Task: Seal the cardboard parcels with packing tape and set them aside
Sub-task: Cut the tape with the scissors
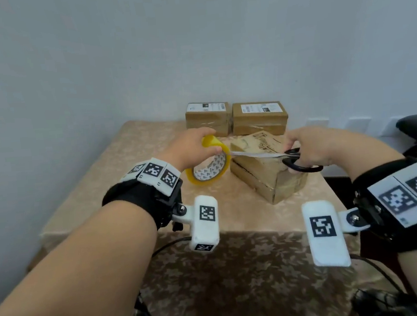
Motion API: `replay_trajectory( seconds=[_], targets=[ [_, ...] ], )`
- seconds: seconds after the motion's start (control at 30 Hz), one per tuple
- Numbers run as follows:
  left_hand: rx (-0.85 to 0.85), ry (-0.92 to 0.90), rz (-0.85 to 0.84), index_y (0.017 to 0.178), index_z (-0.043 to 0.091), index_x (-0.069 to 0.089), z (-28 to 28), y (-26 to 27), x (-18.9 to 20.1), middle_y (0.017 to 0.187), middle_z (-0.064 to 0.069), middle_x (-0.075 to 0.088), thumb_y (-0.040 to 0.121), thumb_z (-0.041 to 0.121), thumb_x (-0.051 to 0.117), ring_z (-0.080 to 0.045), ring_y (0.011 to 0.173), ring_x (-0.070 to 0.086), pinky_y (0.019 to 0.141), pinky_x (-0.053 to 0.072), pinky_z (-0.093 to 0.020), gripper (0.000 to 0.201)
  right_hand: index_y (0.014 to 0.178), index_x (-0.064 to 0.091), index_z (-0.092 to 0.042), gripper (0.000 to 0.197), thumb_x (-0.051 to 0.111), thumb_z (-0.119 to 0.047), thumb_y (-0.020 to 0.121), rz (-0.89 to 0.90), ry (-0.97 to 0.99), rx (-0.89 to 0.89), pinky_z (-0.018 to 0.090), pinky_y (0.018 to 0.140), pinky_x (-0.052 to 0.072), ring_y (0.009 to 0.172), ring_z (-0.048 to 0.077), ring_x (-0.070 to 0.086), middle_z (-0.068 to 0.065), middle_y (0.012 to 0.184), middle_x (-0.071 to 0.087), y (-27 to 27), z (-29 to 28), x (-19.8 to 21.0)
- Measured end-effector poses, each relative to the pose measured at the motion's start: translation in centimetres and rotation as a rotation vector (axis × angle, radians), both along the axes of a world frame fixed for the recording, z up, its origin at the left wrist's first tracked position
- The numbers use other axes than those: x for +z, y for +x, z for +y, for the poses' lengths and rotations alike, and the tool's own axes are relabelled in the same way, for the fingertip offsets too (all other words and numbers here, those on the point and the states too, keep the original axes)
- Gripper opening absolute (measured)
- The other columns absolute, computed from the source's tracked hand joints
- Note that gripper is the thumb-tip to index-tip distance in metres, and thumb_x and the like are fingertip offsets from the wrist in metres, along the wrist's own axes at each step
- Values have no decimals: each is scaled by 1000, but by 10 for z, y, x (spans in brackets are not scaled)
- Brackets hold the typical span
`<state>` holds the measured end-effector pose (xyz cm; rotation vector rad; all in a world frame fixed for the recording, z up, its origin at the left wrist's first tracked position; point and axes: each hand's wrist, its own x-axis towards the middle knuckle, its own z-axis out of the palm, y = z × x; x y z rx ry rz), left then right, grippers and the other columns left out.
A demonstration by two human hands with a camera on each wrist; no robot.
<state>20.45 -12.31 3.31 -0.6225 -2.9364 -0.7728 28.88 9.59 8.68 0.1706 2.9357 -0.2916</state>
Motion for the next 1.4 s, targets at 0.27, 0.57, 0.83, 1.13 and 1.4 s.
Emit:
replay_trajectory(
  seconds=[0.27, 0.57, 0.83, 1.13, 1.4],
  targets=[
    [75, 69, -51, 140, 18, 42, 2, 10, 5, 146, -2, 41, 93, 32, 57, -20, 135, 36, 107, 30, -31, 52, 97, 69, -8, 37, 74, -40, 79, -33, -337, -7, 26, 64, 45, 71, 20, 57, 5, 66, 61, 7, -4, -1],
    [90, 125, -80, 140, 15, 39, -4, 16, 2, 142, -5, 44, 92, 32, 59, -21, 128, 42, 94, 35, -27, 55, 107, 62, -17, 29, 66, -37, 87, 467, -410, -94, 30, 71, 45, 81, 18, 52, 3, 99, 65, -34, -18, -29],
    [-15, 182, -99, 136, 20, 45, -16, 15, -7, 138, 0, 47, 91, 28, 61, -17, 125, 44, 97, 34, -25, 48, 127, 41, -24, 50, 58, -45, 84, 428, -122, -63, 53, 105, 23, 109, 24, 51, 1, 106, 60, -86, -58, -53],
    [-2, 170, -77, 137, 20, 44, -25, 12, -4, 139, 0, 47, 92, 33, 58, -17, 127, 43, 95, 31, -21, 49, 127, 38, -18, 60, 63, -43, 79, 330, -260, -83, 56, 97, 41, 115, 35, 48, 13, 120, 55, -111, -57, -75],
    [-4, 90, -85, 140, 20, 44, -33, 16, -7, 143, 0, 45, 91, 34, 59, -16, 128, 42, 90, 27, -17, 52, 131, 37, -19, 57, 61, -41, 83, 348, -251, -128, 58, 106, 31, 123, 36, 42, 12, 127, 52, -115, -51, -79]
  ],
)
